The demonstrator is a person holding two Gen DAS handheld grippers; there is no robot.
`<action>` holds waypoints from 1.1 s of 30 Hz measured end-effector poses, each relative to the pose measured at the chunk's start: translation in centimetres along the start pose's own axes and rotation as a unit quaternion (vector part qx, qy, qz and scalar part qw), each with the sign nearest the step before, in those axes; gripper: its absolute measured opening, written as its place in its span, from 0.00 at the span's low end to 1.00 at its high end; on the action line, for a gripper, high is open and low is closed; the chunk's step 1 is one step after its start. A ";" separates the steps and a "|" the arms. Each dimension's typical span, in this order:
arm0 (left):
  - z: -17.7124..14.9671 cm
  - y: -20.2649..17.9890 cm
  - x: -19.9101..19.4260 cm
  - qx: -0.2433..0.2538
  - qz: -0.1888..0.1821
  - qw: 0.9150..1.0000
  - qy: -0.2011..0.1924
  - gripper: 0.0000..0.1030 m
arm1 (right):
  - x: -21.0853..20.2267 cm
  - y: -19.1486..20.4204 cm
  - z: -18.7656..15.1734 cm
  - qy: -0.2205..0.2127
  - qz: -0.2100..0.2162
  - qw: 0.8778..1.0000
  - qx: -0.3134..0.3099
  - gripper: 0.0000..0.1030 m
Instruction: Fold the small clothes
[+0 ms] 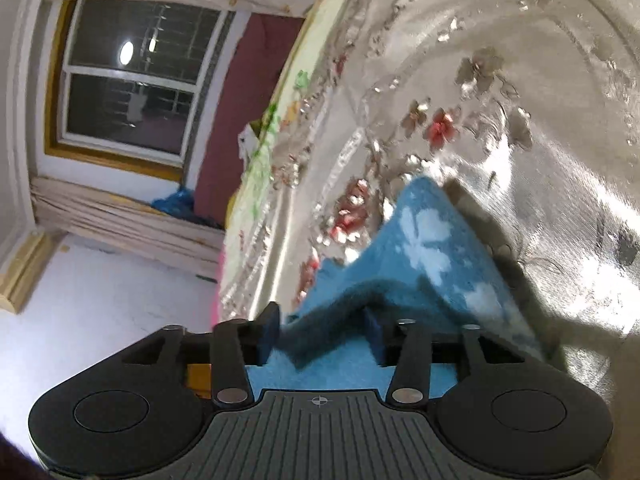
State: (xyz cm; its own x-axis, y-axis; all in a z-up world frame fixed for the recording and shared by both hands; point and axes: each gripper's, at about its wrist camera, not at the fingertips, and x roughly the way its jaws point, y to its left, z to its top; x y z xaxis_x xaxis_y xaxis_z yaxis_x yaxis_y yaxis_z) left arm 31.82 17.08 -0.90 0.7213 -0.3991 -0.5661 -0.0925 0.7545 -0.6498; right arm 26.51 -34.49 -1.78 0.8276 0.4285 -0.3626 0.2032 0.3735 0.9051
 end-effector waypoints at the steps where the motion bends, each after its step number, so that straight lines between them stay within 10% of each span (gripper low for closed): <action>1: -0.1 -0.1 -0.4 -0.003 0.002 1.000 -0.006 0.20 | -0.5 0.3 0.1 -0.008 0.000 1.000 -0.009 0.53; 10: 0.4 0.6 -1.8 -0.065 0.014 0.997 -0.044 0.22 | -2.0 1.9 -0.6 -0.017 -0.060 0.992 -0.106 0.59; 17: 2.6 0.4 -2.8 -0.093 0.009 0.993 -0.071 0.27 | 0.3 3.3 -2.5 -0.003 -0.159 0.956 -0.245 0.59; 28: -0.7 -2.9 -1.7 0.056 0.070 0.996 -0.021 0.29 | 2.9 3.5 -3.9 0.021 -0.219 0.919 -0.327 0.55; 33: -2.4 -3.8 -0.5 0.078 0.078 0.994 -0.009 0.30 | 2.6 3.2 -3.1 0.022 -0.228 0.920 -0.319 0.12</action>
State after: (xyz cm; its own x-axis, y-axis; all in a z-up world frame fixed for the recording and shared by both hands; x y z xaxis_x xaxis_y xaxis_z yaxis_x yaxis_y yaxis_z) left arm 30.13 13.12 0.65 0.7184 -0.2633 -0.6439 -0.0971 0.8786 -0.4676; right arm 27.70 -29.64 -0.51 0.7079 0.1348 -0.6934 0.1638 0.9235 0.3468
